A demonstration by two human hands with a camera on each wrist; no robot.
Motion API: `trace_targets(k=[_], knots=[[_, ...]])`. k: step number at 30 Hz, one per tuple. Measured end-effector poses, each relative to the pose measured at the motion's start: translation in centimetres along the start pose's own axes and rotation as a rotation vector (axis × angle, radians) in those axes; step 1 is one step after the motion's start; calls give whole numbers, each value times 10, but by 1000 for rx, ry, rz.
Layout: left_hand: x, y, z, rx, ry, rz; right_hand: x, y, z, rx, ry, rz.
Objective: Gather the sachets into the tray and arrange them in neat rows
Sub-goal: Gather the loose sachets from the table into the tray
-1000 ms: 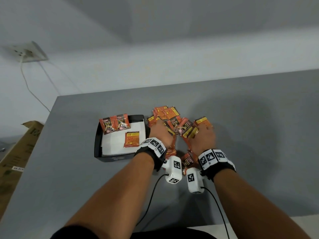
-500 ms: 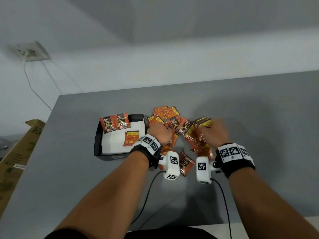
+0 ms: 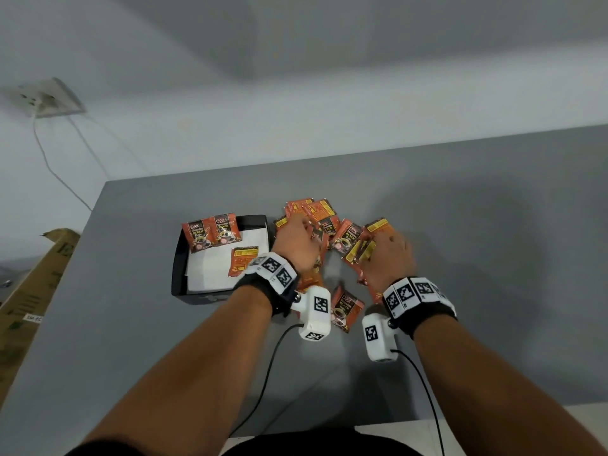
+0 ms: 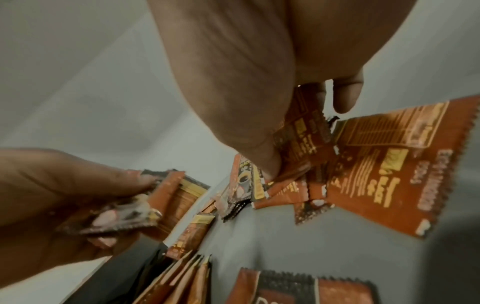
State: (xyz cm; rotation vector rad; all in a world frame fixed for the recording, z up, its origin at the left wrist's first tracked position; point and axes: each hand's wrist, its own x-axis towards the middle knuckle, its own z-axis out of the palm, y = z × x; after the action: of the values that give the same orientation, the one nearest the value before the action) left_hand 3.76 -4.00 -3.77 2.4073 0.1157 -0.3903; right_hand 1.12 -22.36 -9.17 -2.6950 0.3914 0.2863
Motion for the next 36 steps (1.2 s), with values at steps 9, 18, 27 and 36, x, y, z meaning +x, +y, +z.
trace_targets(k=[9,18,27,36], knots=[[-14,-3,-7,336,-260,-46,13,8,-21,404,-66,-67],[-9,-8,47,481,-106,-233,6,14,-26,284,-104,-25],[-18,-10,54,465,61,-242,-8,10,-3,69,-25,34],[-34,-13,33,78,80,-7,-14,13,-27,329,-98,-85]])
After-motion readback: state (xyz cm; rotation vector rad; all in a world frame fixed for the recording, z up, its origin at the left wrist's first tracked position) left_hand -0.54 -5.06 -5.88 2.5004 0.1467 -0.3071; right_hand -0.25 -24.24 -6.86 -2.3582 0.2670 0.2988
